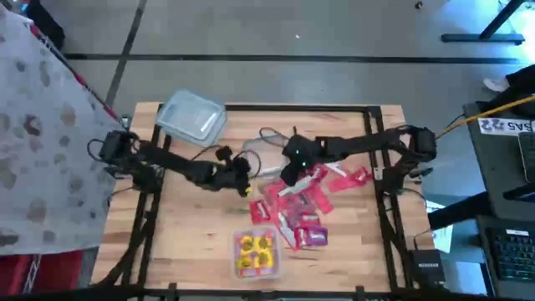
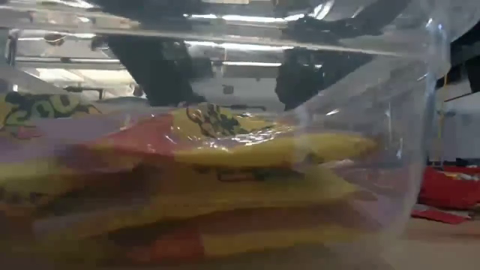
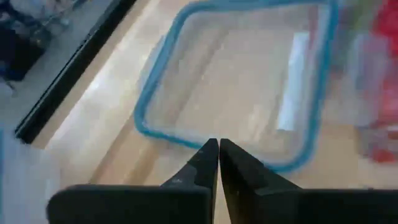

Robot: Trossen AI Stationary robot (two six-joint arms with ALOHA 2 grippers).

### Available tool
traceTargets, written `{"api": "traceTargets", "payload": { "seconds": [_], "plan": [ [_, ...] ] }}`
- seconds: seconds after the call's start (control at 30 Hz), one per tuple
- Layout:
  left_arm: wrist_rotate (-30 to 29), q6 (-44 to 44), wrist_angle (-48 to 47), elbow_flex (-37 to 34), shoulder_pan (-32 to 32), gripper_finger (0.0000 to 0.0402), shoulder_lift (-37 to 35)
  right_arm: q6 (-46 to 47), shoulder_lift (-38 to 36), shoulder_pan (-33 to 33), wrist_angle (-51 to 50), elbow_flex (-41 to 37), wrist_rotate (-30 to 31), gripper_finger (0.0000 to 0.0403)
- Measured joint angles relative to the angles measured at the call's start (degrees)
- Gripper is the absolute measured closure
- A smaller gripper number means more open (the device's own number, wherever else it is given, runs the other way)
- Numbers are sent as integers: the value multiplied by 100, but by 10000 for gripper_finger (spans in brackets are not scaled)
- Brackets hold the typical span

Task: Sort candy
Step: Close the square transparent bin

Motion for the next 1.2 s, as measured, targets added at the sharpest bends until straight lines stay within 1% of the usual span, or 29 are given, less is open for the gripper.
{"api": "traceTargets", "payload": {
  "seconds": [0.1, 0.17, 0.27, 0.33, 0.43, 0.6, 0.87, 0.93, 1.03, 1.1, 1.2],
  "plan": [
    [478, 289, 484, 0, 208, 402, 268, 185, 263, 7, 252, 0, -222, 213],
    [698, 319, 670, 0, 307, 402, 397, 320, 437, 2, 383, -2, -343, 213],
    [1199, 322, 722, 0, 464, 401, 531, 457, 609, -4, 453, 2, -286, 213],
    [1429, 307, 774, 2, 554, 402, 609, 464, 646, 2, 450, 12, -99, 213],
    [1493, 290, 919, -42, 643, 402, 715, 502, 662, 2, 517, 11, 61, 213],
    [1524, 283, 1234, -225, 689, 402, 748, 617, 679, 0, 719, -2, 147, 213],
    [1696, 134, 1459, -245, 674, 402, 767, 619, 756, 2, 950, -11, 263, 217],
    [1695, 101, 1460, -245, 663, 402, 767, 619, 780, 2, 1017, -11, 287, 230],
    [1695, 79, 1481, -245, 626, 402, 819, 591, 804, 27, 1053, -19, 488, 265],
    [1695, 19, 1489, -245, 600, 402, 853, 550, 824, 51, 1077, -20, 627, 300],
    [1699, -33, 1510, -245, 578, 402, 868, 458, 826, 106, 1060, -24, 716, 364]
  ]
}}
